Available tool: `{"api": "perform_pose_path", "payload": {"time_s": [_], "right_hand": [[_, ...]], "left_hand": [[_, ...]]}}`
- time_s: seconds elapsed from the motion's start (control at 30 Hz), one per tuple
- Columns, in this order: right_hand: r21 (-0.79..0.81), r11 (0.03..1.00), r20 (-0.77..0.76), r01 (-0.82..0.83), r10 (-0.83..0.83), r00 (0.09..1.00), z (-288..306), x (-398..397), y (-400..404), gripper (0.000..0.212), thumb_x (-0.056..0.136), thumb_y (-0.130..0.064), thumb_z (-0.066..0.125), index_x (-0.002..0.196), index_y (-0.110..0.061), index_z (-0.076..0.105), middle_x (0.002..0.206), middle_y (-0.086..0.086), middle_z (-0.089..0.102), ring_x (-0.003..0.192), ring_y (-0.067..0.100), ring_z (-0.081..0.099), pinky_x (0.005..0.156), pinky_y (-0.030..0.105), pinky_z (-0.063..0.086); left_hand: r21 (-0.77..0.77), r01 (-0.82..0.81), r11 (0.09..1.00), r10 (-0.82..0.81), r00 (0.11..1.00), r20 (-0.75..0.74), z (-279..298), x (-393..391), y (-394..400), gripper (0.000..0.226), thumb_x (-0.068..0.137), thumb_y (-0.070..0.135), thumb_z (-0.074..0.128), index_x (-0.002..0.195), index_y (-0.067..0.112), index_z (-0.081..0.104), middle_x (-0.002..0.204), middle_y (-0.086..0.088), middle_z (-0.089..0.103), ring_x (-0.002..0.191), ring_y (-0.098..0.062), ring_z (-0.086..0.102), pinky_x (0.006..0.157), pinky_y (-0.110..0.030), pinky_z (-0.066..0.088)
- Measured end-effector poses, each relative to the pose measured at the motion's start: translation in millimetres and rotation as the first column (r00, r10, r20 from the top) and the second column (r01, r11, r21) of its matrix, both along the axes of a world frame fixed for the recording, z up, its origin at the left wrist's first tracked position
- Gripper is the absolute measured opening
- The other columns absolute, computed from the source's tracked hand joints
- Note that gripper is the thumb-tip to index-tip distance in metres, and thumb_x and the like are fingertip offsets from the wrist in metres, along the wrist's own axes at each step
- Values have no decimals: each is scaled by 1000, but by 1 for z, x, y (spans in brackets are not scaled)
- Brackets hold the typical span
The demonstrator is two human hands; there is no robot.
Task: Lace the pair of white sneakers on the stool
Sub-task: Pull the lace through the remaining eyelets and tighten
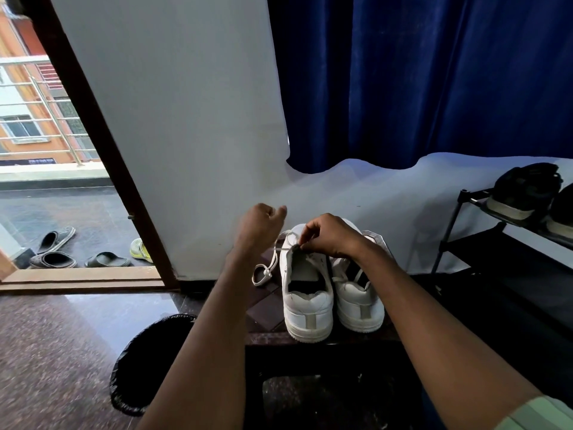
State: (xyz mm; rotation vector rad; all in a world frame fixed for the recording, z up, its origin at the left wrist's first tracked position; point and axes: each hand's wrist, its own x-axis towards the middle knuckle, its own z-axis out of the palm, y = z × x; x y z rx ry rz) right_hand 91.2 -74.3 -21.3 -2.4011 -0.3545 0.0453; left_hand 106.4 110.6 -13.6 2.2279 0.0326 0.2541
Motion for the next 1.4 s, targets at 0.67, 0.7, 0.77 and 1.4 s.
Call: {"api": "perform_pose_path", "payload": {"time_s": [0.67,0.7,0.77,1.4], "right_hand": [[153,985,-162,83,-58,985,3,1,2,29,85,5,56,89,-11,80,90,8,78,80,18,68,72,28,54],[231,967,-205,110,-62,977,4,1,0,35,89,11,47,94,-5,78,96,14,78,84,19,68,74,28,55],[354,922,-256,156,-65,965,6,0,-6,43,91,17,33,97,2,73,106,25,74,91,25,68,81,36,59],[691,694,-296,200,19,955,11,0,5,16,103,-21,61,113,-14,71,100,6,77,93,17,69,88,39,49]], "left_hand": [[299,244,923,-27,814,-581,-14,-11,7,23,82,32,67,66,17,63,50,1,58,51,-20,54,62,-27,48],[318,252,914,-20,811,-584,-14,-13,5,18,77,33,68,67,18,63,53,2,63,55,-20,60,66,-30,54],[362,265,894,-14,823,-567,-17,-12,5,13,69,36,67,69,24,63,71,0,72,68,-21,69,78,-35,61],[-213,301,930,-315,949,-31,-5,-7,-20,43,105,27,57,65,20,69,61,2,64,60,-15,49,57,-26,39]]}}
